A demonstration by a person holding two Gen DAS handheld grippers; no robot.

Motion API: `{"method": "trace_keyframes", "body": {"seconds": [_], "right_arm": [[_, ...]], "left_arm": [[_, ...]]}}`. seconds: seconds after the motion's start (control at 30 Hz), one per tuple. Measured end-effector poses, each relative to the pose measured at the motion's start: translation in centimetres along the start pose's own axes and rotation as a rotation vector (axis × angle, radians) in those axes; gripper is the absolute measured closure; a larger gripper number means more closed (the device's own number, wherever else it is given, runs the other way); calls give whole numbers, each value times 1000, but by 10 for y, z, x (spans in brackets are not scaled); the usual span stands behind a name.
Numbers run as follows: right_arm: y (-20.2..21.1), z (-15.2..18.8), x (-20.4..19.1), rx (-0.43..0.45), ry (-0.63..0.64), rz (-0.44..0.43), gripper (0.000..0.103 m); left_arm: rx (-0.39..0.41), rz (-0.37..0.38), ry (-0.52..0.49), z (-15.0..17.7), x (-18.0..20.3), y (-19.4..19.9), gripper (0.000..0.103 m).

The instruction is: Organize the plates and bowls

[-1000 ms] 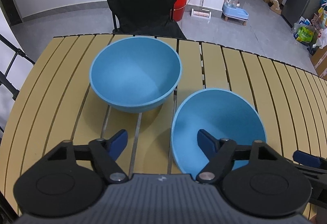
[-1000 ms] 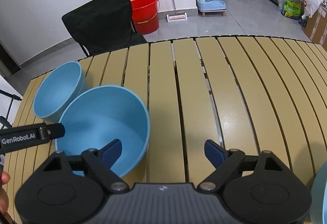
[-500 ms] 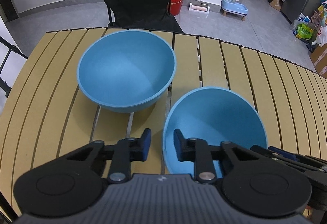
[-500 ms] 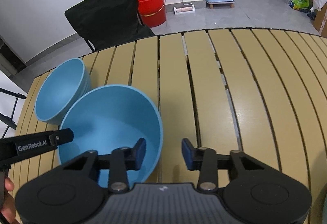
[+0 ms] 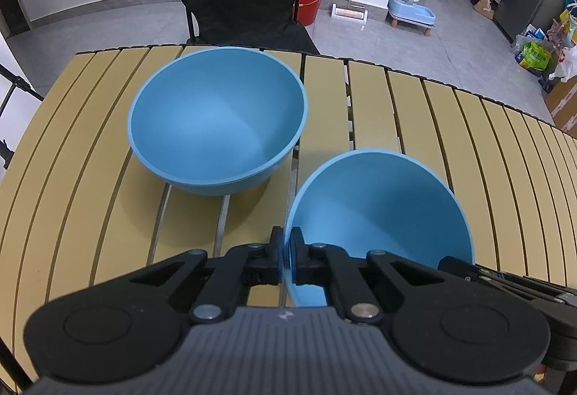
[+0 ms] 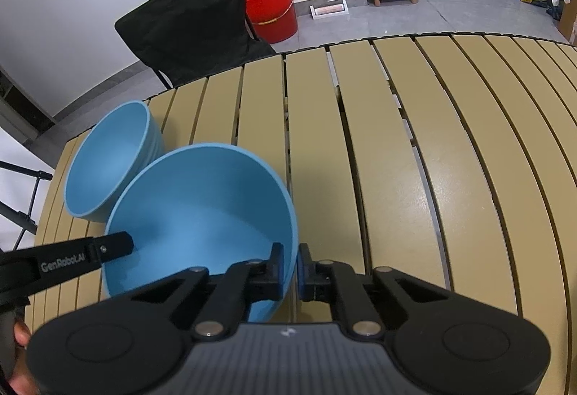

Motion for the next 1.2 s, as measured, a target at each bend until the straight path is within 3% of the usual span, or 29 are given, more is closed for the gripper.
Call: {"method": "trace_keyframes", "body": {"seconds": [0.67,1.2], "right_arm": [[50,4,5,66,-3,-15,96],[124,16,42,154,-54,-24,96]], "left_arm": [[72,-7,-25,0,15,49,98],[142,16,-84,19,68,109,98]]}}
Point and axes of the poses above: each gripper's, at about its wrist camera, not at the fingertips, and y roughly against the way its jaws point, x to its right, z to its underside, the point moved 9 cm from there along -y, roughly the way its jaws point, and after that the axes turned 3 degrees about z, right-handed, at the moved point
